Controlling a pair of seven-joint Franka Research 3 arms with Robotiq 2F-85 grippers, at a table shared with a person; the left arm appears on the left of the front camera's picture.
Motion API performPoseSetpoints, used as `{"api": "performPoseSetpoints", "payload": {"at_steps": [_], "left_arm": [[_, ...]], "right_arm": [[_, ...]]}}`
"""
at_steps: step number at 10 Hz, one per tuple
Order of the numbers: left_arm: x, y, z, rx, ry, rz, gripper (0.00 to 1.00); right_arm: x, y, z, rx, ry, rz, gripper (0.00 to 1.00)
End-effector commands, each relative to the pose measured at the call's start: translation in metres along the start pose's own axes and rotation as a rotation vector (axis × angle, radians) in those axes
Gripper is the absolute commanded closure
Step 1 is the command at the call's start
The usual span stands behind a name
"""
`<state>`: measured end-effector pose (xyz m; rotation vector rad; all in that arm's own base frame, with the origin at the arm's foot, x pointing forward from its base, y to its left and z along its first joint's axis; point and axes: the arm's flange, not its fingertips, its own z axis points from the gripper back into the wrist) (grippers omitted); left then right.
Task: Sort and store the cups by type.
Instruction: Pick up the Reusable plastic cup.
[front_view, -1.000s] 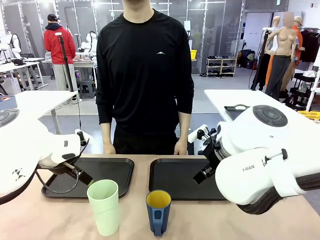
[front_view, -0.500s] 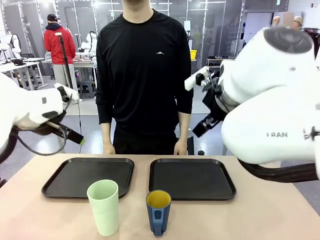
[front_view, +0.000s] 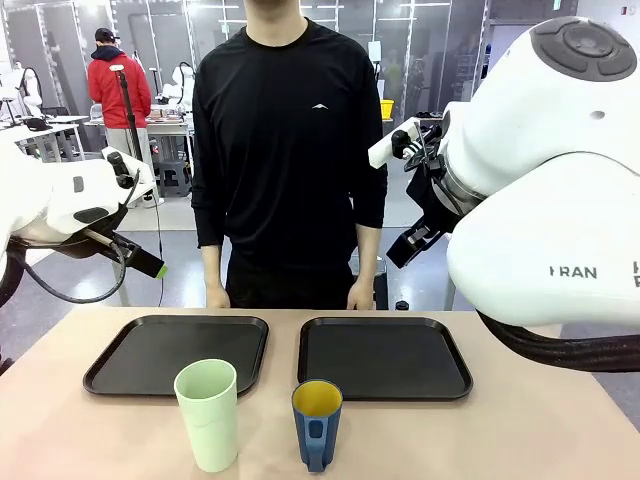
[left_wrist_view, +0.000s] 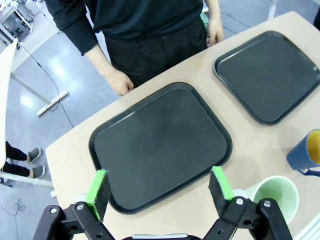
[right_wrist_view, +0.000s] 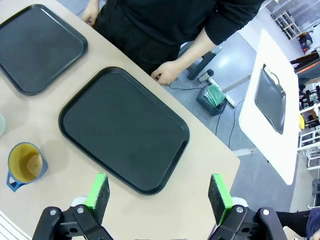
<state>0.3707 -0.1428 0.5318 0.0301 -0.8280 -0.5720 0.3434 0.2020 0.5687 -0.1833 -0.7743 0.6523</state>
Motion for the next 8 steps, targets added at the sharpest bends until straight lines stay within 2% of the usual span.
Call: {"api": "performPoseSetpoints", "payload": {"at_steps": [1,4,8], "left_arm": [[-0.007,-0.003,-0.002,0.025,0.026,-0.006,0.0],[-0.015,0.026,-0.026,0.066,0.063,0.046,0.0],[-0.069,0.068,-0.089,0.032,0.2,0.197,0.0]], "right_arm": [[-0.004,-0.001,-0.004,-0.03,-0.01,-0.028,0.0],[-0.027,-0.032,-0.028,-0.057,-0.006,-0.088,0.0],[-0.087,-0.079,-0.113,-0.063,0.111,-0.279,0.0]]}}
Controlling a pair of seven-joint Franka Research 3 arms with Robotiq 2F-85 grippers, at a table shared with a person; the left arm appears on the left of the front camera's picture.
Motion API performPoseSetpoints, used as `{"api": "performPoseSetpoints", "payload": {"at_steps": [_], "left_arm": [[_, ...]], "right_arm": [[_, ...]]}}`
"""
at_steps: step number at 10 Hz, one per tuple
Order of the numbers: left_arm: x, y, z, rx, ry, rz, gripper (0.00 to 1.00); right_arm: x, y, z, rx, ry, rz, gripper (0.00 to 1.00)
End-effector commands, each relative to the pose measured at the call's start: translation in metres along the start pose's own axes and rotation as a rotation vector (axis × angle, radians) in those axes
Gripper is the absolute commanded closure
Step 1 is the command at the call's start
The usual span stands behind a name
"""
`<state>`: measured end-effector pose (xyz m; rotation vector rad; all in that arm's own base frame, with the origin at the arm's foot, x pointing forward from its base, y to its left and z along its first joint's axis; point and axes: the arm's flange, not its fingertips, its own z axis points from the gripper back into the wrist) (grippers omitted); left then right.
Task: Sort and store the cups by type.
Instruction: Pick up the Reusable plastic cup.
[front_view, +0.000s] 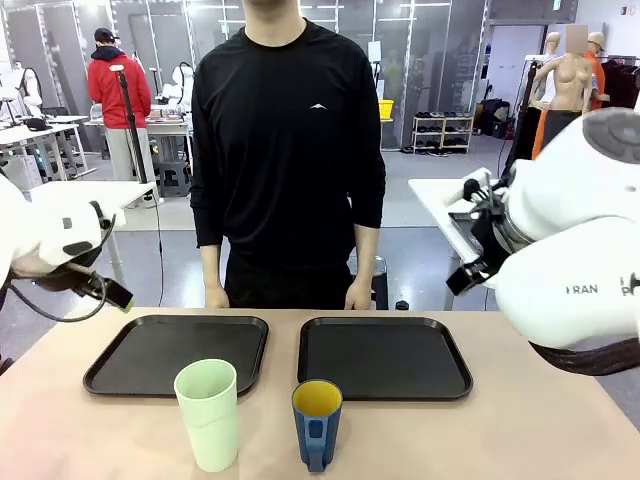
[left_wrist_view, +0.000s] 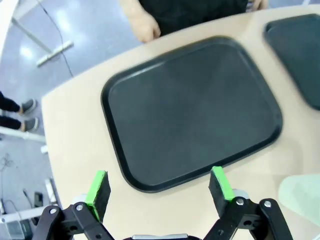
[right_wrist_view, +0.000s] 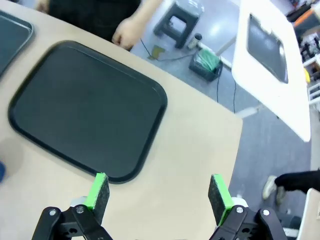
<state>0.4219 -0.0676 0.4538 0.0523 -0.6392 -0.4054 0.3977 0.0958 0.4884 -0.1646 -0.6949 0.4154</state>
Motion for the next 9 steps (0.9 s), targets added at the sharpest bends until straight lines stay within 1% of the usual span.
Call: {"api": "performPoseSetpoints", "payload": {"at_steps": [1,2,4,8,9], "left_arm": [[-0.011,0.008,-0.032,0.004,0.023,0.088,0.0],[-0.016,0.013,-0.044,0.0,0.04,0.117,0.0],[-0.02,0.016,-0.053,0.002,0.062,0.135,0.0],[-0.02,0.02,-0.054,-0.021,0.058,0.152,0.0],[-0.022,0.021,-0.053,-0.028,0.051,0.158,0.0]], "right_arm": [[-0.011,-0.006,-0.048,-0.002,0.039,-0.101,0.0],[-0.017,-0.01,-0.063,0.013,0.063,-0.125,0.0],[-0.023,-0.014,-0.076,0.022,0.091,-0.142,0.0],[-0.022,-0.016,-0.077,0.022,0.103,-0.161,0.0],[-0.02,-0.014,-0.076,0.002,0.115,-0.161,0.0]]}}
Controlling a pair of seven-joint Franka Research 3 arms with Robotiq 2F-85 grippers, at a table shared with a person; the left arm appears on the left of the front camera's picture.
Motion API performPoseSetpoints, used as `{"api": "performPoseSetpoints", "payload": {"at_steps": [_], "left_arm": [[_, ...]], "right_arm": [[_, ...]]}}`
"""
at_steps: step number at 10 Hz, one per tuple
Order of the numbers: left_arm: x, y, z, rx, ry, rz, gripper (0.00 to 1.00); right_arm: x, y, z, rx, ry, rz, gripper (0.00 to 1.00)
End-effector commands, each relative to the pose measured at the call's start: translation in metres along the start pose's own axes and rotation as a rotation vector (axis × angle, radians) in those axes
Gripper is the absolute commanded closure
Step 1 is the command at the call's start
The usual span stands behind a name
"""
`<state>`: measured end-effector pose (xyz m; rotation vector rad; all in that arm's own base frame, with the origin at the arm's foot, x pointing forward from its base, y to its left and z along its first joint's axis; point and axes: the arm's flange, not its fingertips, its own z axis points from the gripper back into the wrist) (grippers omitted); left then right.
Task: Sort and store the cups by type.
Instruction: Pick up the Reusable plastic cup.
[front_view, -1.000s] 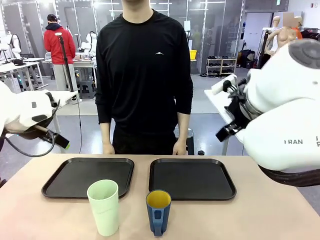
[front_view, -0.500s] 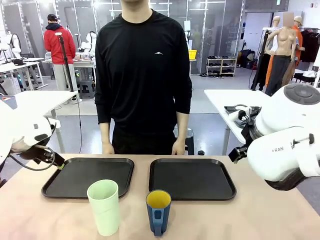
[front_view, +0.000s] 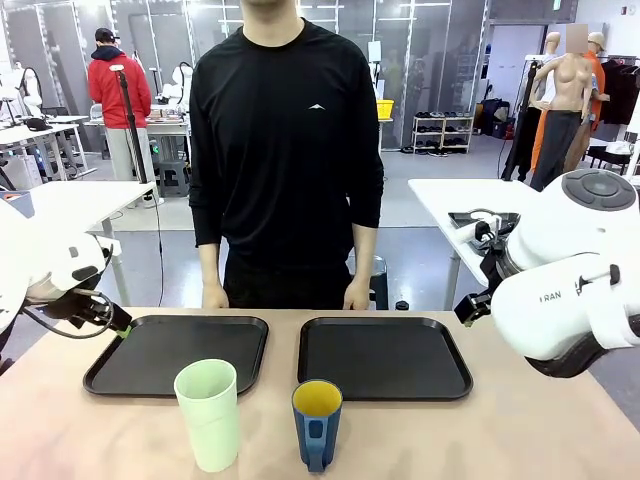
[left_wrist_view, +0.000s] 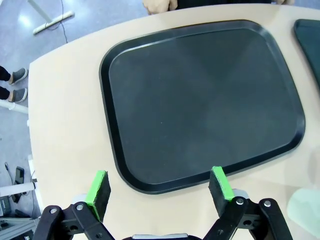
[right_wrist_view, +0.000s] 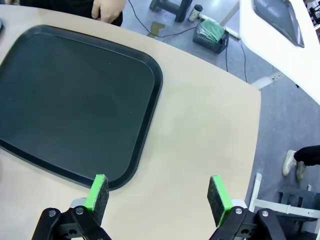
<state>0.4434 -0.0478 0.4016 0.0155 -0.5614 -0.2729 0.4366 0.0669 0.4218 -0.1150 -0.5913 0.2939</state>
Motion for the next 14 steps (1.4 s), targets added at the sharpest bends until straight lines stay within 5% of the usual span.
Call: {"api": "performPoseSetpoints", "payload": {"at_steps": [1,14], "left_arm": [[-0.0003,0.0,-0.0002,0.005,0.003,-0.012,0.0],[-0.0003,0.0,-0.0002,0.005,0.003,-0.012,0.0]], "right_arm": [[-0.0017,0.0004,-0.0011,0.001,0.002,0.006,0.0],[-0.0017,0.0004,-0.0011,0.001,0.002,0.006,0.0]]}}
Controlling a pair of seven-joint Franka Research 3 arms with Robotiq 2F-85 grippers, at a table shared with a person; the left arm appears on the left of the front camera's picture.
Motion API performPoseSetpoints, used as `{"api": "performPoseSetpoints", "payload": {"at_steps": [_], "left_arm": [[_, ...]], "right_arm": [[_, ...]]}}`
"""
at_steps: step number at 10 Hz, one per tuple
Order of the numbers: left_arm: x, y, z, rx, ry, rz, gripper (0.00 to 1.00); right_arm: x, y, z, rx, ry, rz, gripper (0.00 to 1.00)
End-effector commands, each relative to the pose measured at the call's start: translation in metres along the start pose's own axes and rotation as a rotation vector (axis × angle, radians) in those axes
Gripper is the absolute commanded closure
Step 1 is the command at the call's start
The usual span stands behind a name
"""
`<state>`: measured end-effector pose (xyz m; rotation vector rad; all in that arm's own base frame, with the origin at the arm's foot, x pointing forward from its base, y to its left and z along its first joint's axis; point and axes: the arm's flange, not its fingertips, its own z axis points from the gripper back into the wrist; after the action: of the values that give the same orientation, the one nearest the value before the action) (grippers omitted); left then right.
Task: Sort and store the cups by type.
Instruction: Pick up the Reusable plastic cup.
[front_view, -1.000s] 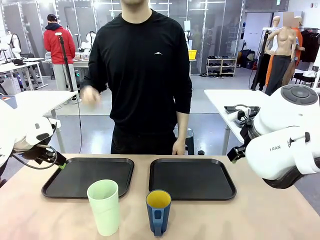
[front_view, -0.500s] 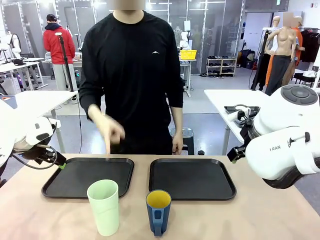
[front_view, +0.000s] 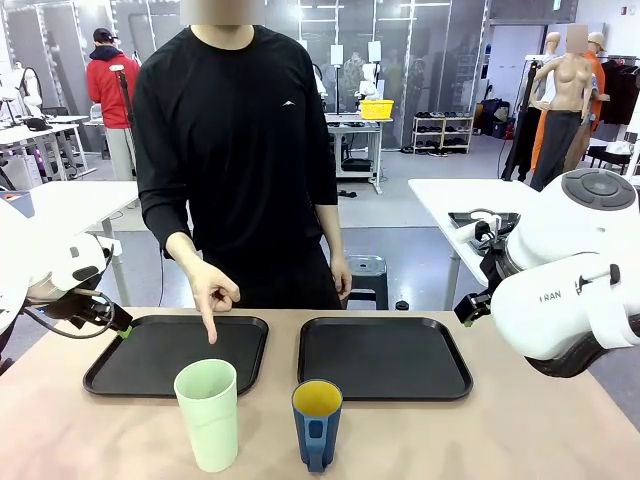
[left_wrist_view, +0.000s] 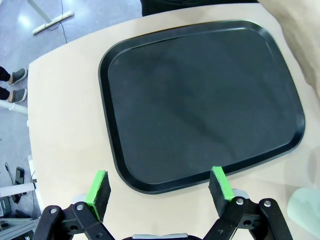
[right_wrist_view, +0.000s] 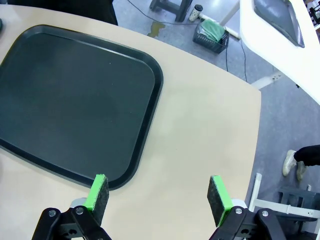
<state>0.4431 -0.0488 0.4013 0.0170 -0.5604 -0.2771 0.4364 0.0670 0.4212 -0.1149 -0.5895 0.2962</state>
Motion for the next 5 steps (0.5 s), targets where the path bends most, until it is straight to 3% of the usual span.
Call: {"api": "performPoseSetpoints", "payload": {"at_steps": [1,5], "left_arm": [[-0.0002,0.0011,-0.0001,0.005,0.002,-0.008,0.0],[-0.0002,0.0011,-0.0001,0.005,0.002,-0.008,0.0]], "right_arm": [[-0.0012,0.0001,-0.0007,0.0,0.0,0.004,0.0],[-0.0012,0.0001,-0.0007,0.0,0.0,0.004,0.0]]}}
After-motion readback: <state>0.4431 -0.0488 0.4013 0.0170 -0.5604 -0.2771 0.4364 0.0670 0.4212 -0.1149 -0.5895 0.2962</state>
